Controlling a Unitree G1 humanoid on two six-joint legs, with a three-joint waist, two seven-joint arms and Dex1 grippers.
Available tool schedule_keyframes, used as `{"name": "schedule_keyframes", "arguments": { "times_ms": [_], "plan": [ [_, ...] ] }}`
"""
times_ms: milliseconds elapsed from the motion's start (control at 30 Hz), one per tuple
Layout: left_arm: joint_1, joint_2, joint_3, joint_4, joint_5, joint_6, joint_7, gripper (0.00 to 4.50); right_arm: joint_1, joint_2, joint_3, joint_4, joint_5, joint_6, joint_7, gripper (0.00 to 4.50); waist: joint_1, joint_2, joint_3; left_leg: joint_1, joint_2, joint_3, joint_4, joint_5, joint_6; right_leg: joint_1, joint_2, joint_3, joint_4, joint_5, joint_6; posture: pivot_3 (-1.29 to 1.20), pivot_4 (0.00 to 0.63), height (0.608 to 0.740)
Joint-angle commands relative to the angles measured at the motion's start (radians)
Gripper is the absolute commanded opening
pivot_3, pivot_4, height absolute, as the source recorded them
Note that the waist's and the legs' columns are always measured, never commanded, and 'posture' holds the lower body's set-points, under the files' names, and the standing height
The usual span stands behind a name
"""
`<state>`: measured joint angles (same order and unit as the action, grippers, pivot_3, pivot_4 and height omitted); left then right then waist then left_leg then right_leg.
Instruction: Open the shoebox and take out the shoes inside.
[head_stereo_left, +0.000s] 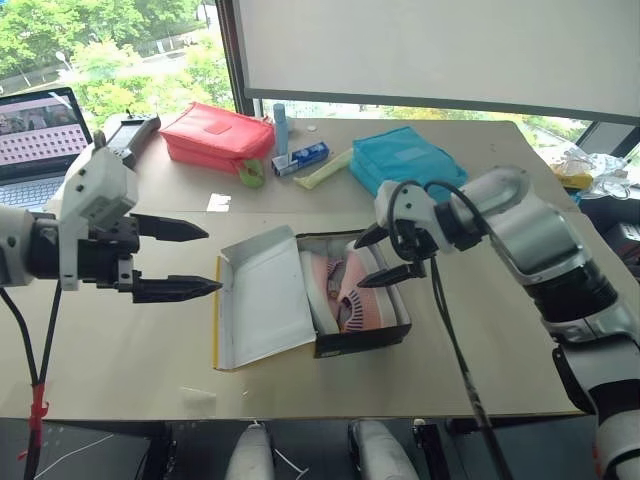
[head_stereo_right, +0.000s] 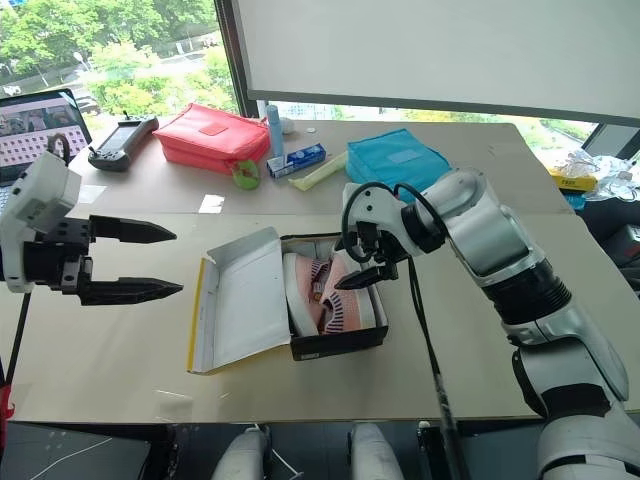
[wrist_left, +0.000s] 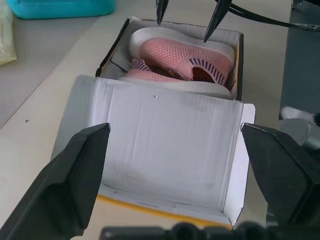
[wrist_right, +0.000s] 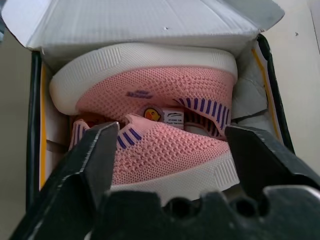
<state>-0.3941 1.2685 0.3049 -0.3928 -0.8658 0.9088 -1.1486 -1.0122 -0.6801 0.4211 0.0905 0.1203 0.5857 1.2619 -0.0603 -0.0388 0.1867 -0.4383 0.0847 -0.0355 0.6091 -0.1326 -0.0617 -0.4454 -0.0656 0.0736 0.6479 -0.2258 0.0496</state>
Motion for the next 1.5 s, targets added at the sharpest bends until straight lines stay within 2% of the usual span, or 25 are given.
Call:
{"name": "schedule_keyframes", "arguments": {
  "times_ms": [33, 100, 200, 400, 700, 1033, 1333, 1433, 1500],
  "plan": [
    [-0.011, -0.007, 0.010, -0.008, 0.010, -0.026, 0.005, 4.50, -0.097, -0.009, -0.006, 0.010, -0.046, 0.261, -0.067, 4.49, 0.001, 0.000, 0.000, -0.001, 0.000, 0.000, 0.000, 0.000, 0.000, -0.001, 0.000, 0.000, 0.000, 0.000, 0.000, 0.00, 0.150, 0.726],
    [0.004, -0.011, 0.017, -0.008, 0.013, -0.028, 0.008, 4.50, -0.176, 0.012, -0.031, 0.038, 0.036, 0.484, -0.028, 4.49, 0.005, 0.001, 0.001, -0.006, 0.000, 0.000, 0.000, 0.001, -0.001, -0.006, 0.000, 0.000, 0.001, 0.002, 0.001, 0.00, 0.150, 0.726],
    [0.020, -0.015, 0.022, -0.009, 0.018, -0.031, 0.013, 4.50, -0.287, 0.057, -0.051, 0.124, 0.097, 0.706, -0.039, 4.49, 0.004, 0.001, 0.001, -0.008, 0.001, 0.000, -0.001, 0.001, 0.000, -0.010, 0.001, 0.000, 0.002, 0.004, 0.003, 0.00, 0.150, 0.726],
    [0.012, -0.028, 0.009, -0.008, 0.025, -0.039, 0.032, 4.50, -0.384, 0.158, -0.126, 0.294, 0.165, 0.910, -0.140, 4.49, 0.007, 0.001, 0.001, -0.008, 0.002, 0.000, -0.003, 0.001, 0.000, -0.010, 0.003, 0.001, 0.003, 0.003, 0.002, 0.00, 0.150, 0.726],
    [-0.005, -0.044, -0.004, -0.010, 0.034, -0.035, 0.046, 4.50, -0.324, 0.167, -0.076, 0.318, 0.165, 0.842, -0.234, 4.49, 0.018, 0.001, 0.001, -0.009, 0.002, 0.000, -0.001, 0.001, 0.000, -0.010, 0.003, 0.001, 0.003, 0.003, 0.003, 0.00, 0.150, 0.726],
    [0.007, -0.046, -0.001, -0.019, 0.036, -0.030, 0.048, 4.50, -0.293, 0.121, -0.024, 0.319, 0.162, 0.777, -0.236, 4.49, 0.014, 0.001, 0.001, -0.009, 0.002, 0.000, -0.002, 0.001, 0.000, -0.011, 0.003, 0.001, 0.003, 0.003, 0.003, 0.00, 0.150, 0.726],
    [-0.010, -0.046, -0.009, -0.014, 0.036, -0.031, 0.048, 4.50, -0.173, 0.122, 0.055, 0.224, 0.159, 0.765, -0.253, 4.49, 0.017, 0.000, 0.000, -0.008, 0.002, 0.000, -0.001, 0.001, 0.000, -0.009, 0.003, 0.001, 0.003, 0.003, 0.003, 0.00, 0.150, 0.726],
    [-0.014, -0.046, -0.013, -0.012, 0.039, -0.032, 0.047, 4.50, -0.167, 0.128, 0.058, 0.221, 0.155, 0.758, -0.263, 3.85, 0.018, -0.001, 0.000, -0.007, 0.002, 0.000, -0.001, 0.001, 0.000, -0.008, 0.004, 0.001, 0.003, 0.003, 0.003, 0.00, 0.150, 0.726],
    [-0.019, -0.047, -0.015, -0.011, 0.039, -0.032, 0.047, 4.50, -0.168, 0.131, 0.056, 0.221, 0.156, 0.756, -0.268, 3.15, 0.020, -0.001, 0.000, -0.007, 0.002, 0.000, 0.000, 0.001, 0.000, -0.009, 0.004, 0.001, 0.004, 0.003, 0.003, 0.00, 0.150, 0.726]
  ]
}}
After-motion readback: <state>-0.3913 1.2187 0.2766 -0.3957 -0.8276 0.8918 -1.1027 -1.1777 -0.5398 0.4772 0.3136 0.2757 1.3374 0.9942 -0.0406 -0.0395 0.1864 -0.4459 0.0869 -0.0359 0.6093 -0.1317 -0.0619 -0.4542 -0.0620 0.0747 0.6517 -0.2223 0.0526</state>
